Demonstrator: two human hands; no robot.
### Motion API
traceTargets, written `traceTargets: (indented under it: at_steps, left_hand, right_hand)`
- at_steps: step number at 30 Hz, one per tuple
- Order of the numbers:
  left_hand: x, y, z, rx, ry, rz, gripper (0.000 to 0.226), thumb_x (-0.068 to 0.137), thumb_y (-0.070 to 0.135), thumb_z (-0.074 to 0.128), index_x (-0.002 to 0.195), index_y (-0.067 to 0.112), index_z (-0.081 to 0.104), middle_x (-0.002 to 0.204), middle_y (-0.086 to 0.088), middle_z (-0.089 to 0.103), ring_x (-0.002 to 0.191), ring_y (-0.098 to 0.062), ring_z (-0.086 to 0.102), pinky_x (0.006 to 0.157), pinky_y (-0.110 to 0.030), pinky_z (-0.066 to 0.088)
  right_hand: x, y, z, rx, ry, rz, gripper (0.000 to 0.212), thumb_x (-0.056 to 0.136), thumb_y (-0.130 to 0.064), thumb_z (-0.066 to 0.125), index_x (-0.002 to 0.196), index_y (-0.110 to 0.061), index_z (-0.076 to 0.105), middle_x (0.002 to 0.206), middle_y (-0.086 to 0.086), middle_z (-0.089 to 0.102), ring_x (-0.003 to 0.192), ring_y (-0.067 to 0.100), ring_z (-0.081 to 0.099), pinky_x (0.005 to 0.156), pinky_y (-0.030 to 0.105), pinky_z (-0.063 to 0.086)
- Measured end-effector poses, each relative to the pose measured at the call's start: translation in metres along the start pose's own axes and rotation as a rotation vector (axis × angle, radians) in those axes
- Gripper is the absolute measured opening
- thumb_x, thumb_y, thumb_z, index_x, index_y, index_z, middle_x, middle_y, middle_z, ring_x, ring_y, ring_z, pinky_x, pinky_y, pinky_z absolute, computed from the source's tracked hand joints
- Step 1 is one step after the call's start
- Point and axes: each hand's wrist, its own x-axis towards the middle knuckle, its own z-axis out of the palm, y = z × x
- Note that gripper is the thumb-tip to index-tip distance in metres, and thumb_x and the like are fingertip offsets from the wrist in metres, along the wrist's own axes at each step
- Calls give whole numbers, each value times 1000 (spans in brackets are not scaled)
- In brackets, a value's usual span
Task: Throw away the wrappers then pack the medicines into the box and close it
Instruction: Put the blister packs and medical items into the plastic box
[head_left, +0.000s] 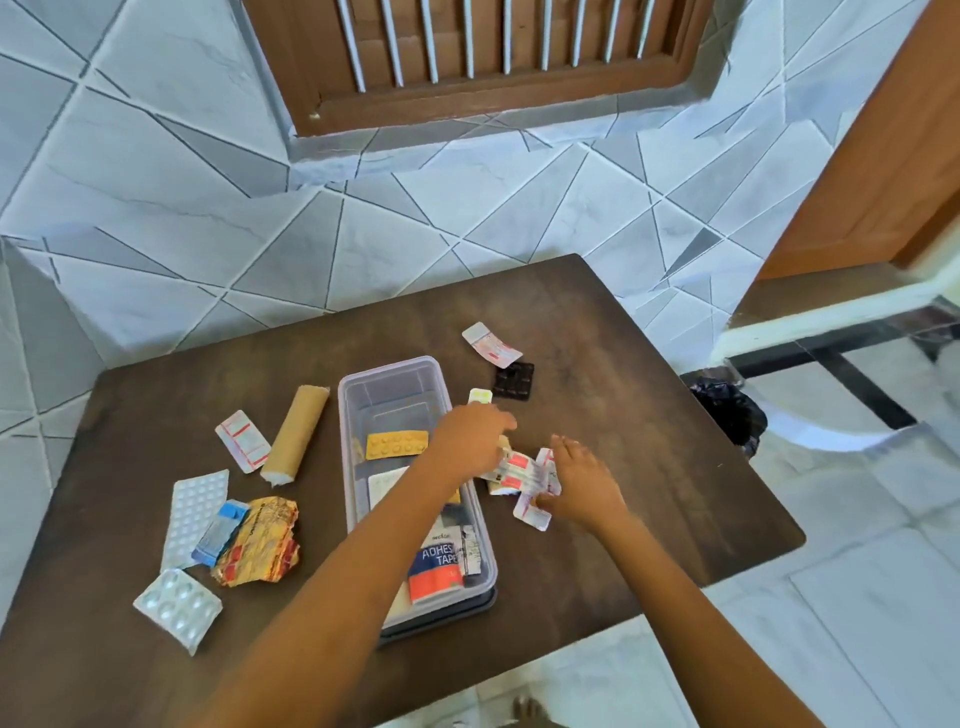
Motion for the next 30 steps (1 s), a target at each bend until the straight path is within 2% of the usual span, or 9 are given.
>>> traceTargets:
  at_steps: [4,9,12,14,17,19,22,26,30]
  left_hand:
    - [14,14,24,217,-133,36,43,88,17,54,131,14,48,128,-13,51,119,-32,53,98,-44,43]
    - [16,14,29,195,-104,15,35,89,22,54,123,12,53,125,-13,50,112,-31,57,92,-42,47]
    - [18,13,27,-8,4,-64,25,93,23,49,114,14,58,119,-11,61,109,-28,60,87,-38,49]
    - [15,7,21,-289,163,-158,25,95,23,48,115,12,60,119,-12,64,109,-29,61,85,-35,50]
    - [2,-17,3,-651,402,-329,29,97,21,46,116,4,59,118,-18,65,107,-32,62,75,-27,49]
    - [-8,-41,-5,-755,445,-423,29,99,19,43,112,1,61,110,-23,64,102,-35,62,76,-31,48]
    - [-31,-77,-8,-712,467,-527,27,98,16,44,103,0,65,101,-25,66,84,-28,57,70,-29,45]
    - [-48,-99,2,-483,476,-656,24,93,22,53,111,12,66,109,-15,70,90,-28,65,74,-31,50]
    - [-48,-102,13,-306,441,-660,20,92,19,51,109,12,59,103,-15,70,90,-31,66,78,-40,57]
  right_hand:
    - [14,2,7,-34,-16,57,98,75,-41,70,145,-8,11,151,13,25,138,30,28,111,41,29]
    - [21,7,5,-30,5,101,94,66,-40,77,138,-10,25,135,13,35,127,31,35,106,41,34]
    - [24,11,1,50,31,118,69,70,-33,75,125,-11,38,128,14,42,119,32,44,97,41,41]
    - [25,12,-6,200,65,121,46,77,-24,69,115,-11,47,121,14,51,108,32,54,87,42,48]
    - [19,4,-27,393,160,98,20,85,-17,56,102,-8,55,95,9,66,81,22,62,68,34,50]
    - [12,-11,-46,562,311,46,7,87,-15,53,88,-8,54,86,7,68,69,18,56,61,30,44]
    - [10,-46,-67,713,469,-149,12,86,-14,58,81,-17,48,84,2,64,71,18,54,68,38,49]
    - [21,-98,-55,420,513,-518,7,79,-9,62,81,-12,57,81,7,65,72,23,59,55,34,46]
    - [37,-136,-26,-64,353,-738,32,48,-1,79,68,-12,57,63,7,59,56,25,58,36,24,37]
